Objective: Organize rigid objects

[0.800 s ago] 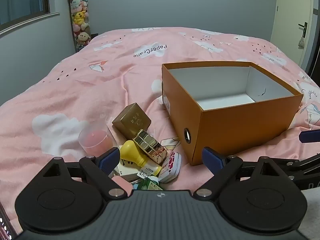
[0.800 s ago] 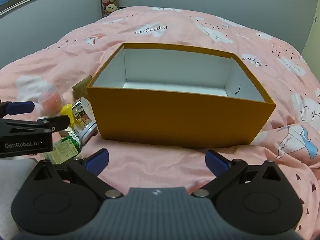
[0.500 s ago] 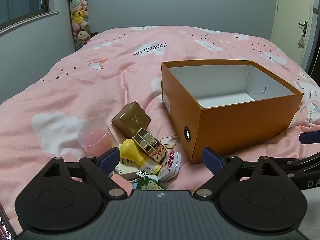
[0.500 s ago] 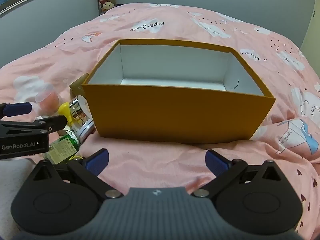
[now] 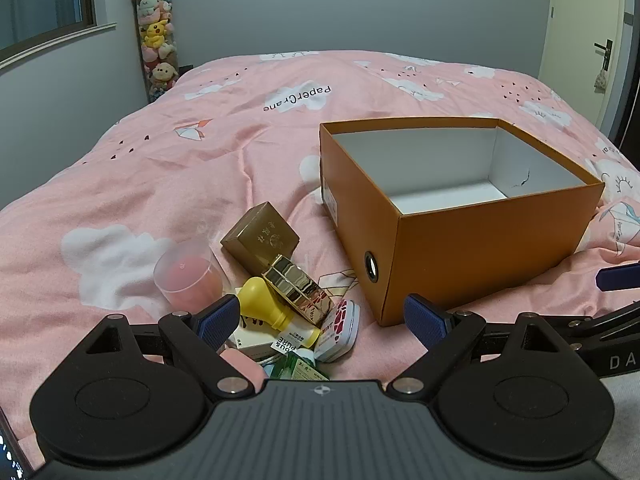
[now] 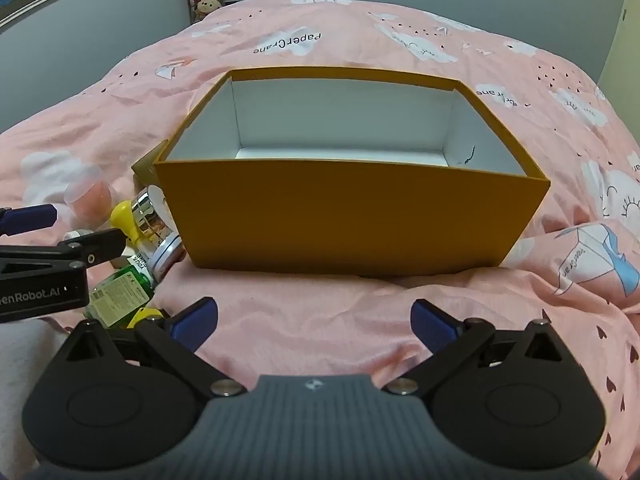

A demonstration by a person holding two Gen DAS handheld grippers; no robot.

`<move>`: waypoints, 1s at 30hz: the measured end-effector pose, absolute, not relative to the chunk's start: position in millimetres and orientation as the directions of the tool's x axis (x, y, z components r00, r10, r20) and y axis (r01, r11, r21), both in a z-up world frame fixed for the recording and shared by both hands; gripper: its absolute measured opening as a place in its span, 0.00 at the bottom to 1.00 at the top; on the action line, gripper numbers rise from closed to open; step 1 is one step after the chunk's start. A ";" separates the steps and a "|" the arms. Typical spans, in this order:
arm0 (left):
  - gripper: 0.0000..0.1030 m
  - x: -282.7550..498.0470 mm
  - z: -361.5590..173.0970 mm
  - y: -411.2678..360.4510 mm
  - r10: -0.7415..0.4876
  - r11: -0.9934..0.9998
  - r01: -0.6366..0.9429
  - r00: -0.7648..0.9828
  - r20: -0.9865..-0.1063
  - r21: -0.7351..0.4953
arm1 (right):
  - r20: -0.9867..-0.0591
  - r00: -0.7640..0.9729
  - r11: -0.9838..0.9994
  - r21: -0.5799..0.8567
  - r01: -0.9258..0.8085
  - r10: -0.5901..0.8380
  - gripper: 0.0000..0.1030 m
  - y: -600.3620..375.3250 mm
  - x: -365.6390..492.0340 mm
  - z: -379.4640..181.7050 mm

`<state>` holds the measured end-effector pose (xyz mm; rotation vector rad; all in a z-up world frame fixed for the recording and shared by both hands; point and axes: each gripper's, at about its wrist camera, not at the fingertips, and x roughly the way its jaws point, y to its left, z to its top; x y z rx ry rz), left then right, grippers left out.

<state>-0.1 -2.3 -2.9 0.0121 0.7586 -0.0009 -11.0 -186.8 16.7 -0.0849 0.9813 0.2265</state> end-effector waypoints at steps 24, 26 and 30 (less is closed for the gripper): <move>1.00 0.2 -2.2 -2.2 0.005 1.000 0.006 0.725 -0.688 0.014 | -0.840 0.522 0.975 0.036 -0.217 0.147 0.98 -189.0 -9.5 15.5; 1.00 0.2 -1.9 -2.1 0.005 1.000 0.006 0.724 -0.689 0.014 | -0.842 0.520 0.976 0.038 -0.214 0.147 0.98 -188.5 -9.5 15.9; 1.00 0.1 -1.8 -2.1 0.004 1.000 0.007 0.724 -0.689 0.014 | -0.844 0.515 0.977 0.043 -0.209 0.147 0.98 -189.8 -9.2 15.2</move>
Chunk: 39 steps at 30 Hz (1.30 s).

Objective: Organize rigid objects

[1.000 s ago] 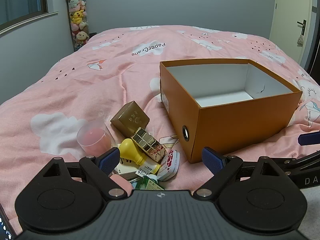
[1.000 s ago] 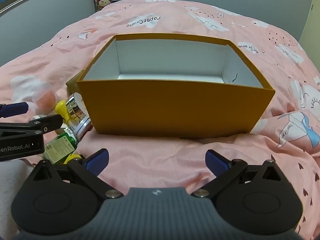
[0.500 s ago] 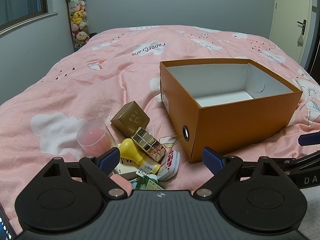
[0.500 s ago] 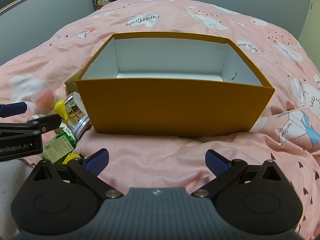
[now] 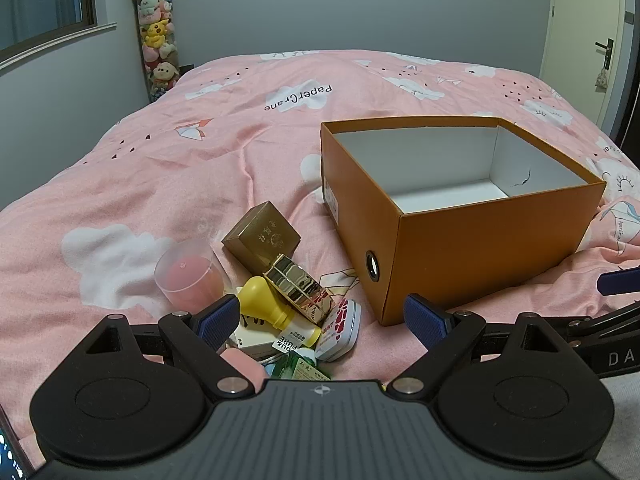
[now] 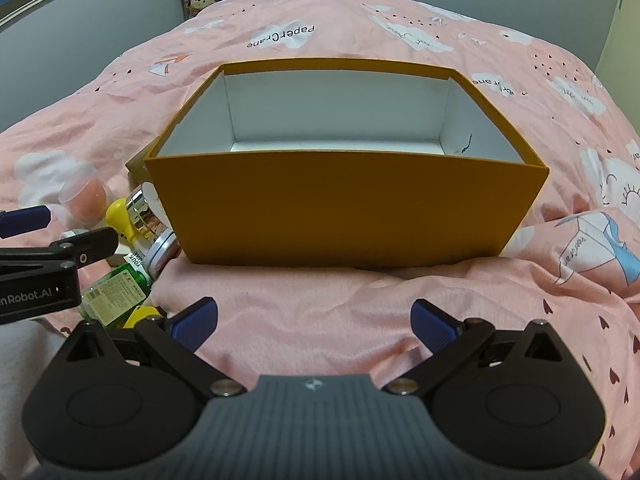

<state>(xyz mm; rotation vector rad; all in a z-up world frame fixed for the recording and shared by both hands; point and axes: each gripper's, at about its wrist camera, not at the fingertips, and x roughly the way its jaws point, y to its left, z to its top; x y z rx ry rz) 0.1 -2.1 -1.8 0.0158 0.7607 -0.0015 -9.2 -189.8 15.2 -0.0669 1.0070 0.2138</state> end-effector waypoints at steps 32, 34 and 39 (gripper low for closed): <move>0.94 -2.9 -6.2 22.2 -0.066 0.998 0.059 0.653 -0.754 -0.037 | -0.852 0.468 0.951 0.101 -0.292 0.234 0.96 -186.2 2.0 16.1; 0.88 -4.0 -8.7 29.7 -0.087 0.996 0.066 0.625 -0.776 -0.059 | -0.855 0.451 0.942 0.118 -0.316 0.258 0.85 -184.4 8.7 16.7; 0.72 -6.0 -14.3 51.5 -0.122 0.992 0.048 0.571 -0.812 -0.116 | -0.866 0.367 0.904 0.195 -0.380 0.341 0.71 -173.7 27.6 14.0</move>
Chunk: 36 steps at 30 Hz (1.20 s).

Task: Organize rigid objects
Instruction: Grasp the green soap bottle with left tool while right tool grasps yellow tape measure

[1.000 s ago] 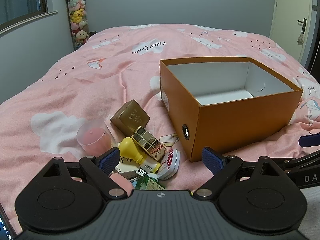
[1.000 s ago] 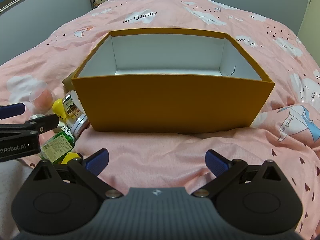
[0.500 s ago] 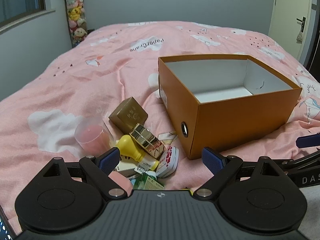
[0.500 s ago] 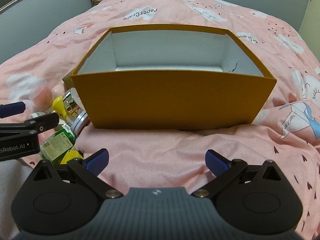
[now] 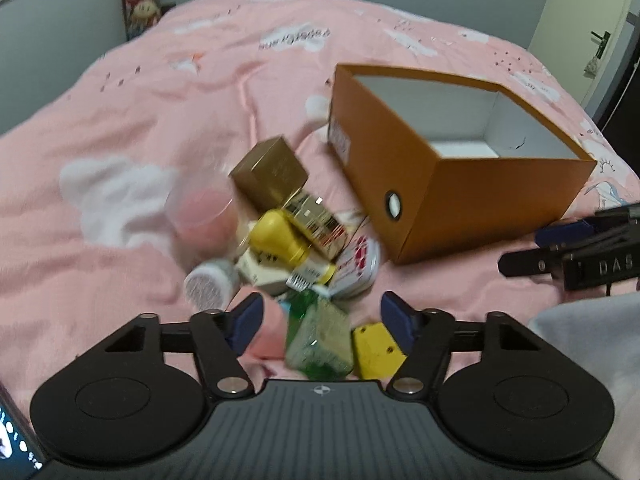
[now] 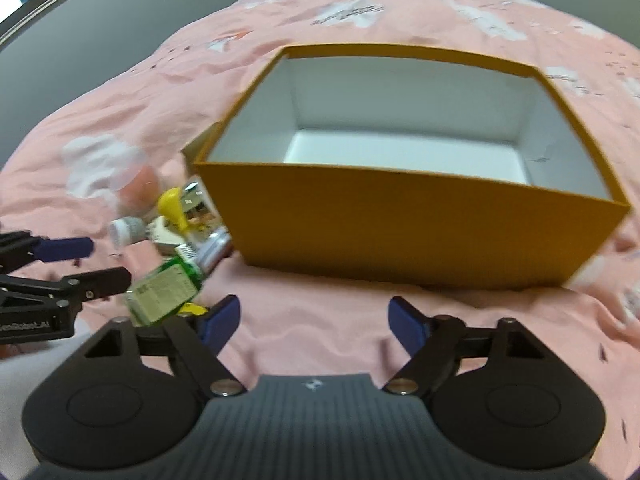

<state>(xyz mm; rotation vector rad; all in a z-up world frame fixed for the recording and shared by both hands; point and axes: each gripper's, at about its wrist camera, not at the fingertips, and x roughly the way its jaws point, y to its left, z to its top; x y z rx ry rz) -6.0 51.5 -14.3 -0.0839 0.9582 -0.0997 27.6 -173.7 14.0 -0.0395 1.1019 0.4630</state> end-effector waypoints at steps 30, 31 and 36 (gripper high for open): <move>0.60 38.1 -80.3 81.6 -0.295 0.937 -0.094 0.305 -0.905 -0.337 | -0.820 -0.216 0.754 0.573 -0.321 0.530 0.40 -97.3 67.9 -96.8; 0.60 39.5 -82.5 81.2 -0.300 0.935 -0.098 0.299 -0.906 -0.342 | -0.813 -0.225 0.753 0.582 -0.305 0.537 0.40 -97.7 69.1 -100.0; 0.47 41.5 -86.6 77.2 -0.299 0.935 -0.099 0.296 -0.907 -0.341 | -0.812 -0.216 0.758 0.584 -0.290 0.543 0.28 -100.5 67.6 -98.7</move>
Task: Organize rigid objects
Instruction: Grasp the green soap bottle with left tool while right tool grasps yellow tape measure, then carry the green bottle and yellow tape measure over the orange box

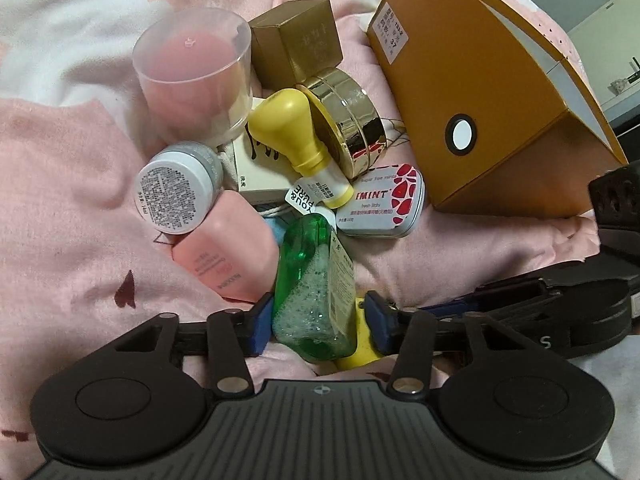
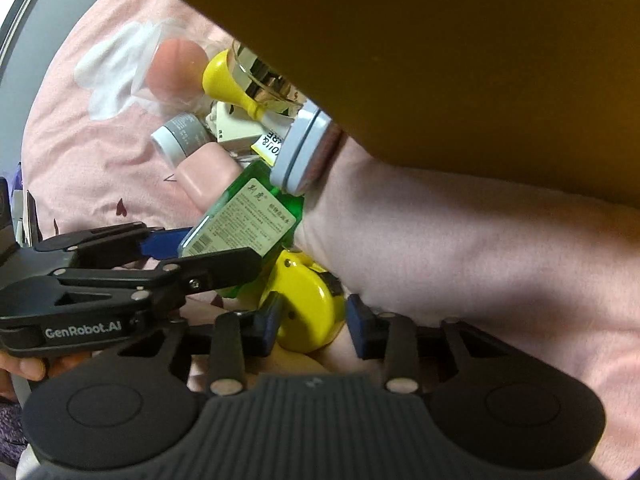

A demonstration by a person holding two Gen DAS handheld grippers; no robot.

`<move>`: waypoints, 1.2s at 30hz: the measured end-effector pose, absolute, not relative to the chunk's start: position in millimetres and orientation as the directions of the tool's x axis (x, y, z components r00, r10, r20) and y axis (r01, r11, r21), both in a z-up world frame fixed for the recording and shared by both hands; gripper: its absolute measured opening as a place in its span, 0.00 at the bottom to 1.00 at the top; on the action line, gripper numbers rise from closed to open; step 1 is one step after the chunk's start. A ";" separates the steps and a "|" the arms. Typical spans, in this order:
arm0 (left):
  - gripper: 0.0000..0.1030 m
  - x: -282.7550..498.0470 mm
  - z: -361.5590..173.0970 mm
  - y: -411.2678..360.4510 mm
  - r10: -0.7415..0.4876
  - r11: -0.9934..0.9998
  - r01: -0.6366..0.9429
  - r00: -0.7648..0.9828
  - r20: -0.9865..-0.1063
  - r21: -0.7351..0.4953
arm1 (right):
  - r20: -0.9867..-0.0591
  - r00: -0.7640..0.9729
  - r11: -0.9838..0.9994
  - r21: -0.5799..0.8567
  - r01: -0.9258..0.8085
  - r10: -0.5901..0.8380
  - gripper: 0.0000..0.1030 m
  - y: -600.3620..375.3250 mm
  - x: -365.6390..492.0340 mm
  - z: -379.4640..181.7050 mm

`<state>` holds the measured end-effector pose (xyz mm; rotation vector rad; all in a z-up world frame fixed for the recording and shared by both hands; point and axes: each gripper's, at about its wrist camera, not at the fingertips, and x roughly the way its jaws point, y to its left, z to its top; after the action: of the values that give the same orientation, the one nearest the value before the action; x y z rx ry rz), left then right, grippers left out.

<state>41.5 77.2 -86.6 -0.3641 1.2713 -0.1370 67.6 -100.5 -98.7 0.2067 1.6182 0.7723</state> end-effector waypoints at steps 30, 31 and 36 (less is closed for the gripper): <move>0.34 23.7 -72.5 67.0 -0.310 0.931 -0.084 0.335 -0.890 -0.356 | -0.837 -0.019 0.794 0.526 -0.305 0.547 0.36 -134.5 53.8 -55.1; 0.34 20.9 -70.5 68.7 -0.313 0.929 -0.083 0.338 -0.887 -0.360 | -0.834 -0.021 0.791 0.530 -0.305 0.551 0.37 -135.1 53.4 -54.0; 0.34 16.4 -67.3 72.1 -0.310 0.931 -0.082 0.342 -0.887 -0.357 | -0.797 -0.111 0.757 0.600 -0.259 0.594 0.39 -132.8 54.4 -71.4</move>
<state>16.4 72.1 -67.3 -0.3690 1.2202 -0.1527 54.4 -132.8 -71.4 0.2827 1.5205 0.7381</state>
